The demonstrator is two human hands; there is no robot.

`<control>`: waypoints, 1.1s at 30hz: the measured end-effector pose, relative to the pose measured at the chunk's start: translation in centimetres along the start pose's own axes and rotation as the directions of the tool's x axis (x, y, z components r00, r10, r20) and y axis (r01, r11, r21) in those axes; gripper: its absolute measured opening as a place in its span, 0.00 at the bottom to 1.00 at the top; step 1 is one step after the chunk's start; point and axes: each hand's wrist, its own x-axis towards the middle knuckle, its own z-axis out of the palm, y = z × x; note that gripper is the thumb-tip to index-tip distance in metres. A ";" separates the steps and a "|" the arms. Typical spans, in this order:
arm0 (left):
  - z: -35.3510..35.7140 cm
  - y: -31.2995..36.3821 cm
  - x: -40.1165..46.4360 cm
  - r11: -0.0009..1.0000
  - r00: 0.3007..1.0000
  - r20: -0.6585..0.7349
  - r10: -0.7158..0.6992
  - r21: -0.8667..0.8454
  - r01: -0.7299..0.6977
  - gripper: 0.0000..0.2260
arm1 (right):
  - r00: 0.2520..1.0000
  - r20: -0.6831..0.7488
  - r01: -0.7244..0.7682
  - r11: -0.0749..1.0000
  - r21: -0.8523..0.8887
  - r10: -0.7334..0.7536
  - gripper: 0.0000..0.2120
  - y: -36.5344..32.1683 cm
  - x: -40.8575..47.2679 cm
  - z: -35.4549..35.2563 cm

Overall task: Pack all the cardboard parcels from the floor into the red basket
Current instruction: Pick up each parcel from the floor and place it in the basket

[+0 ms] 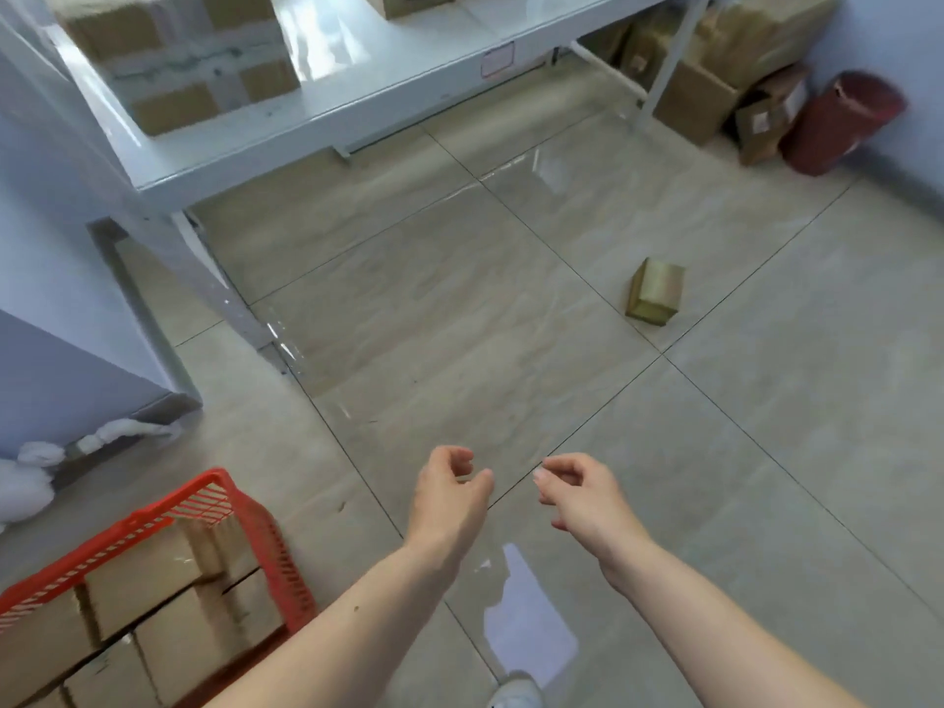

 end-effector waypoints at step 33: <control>28.5 27.1 23.6 0.986 0.992 0.122 -0.007 0.164 -0.014 0.14 | 0.981 -0.133 -0.117 0.980 0.160 0.139 0.07 -15.5 31.7 -28.8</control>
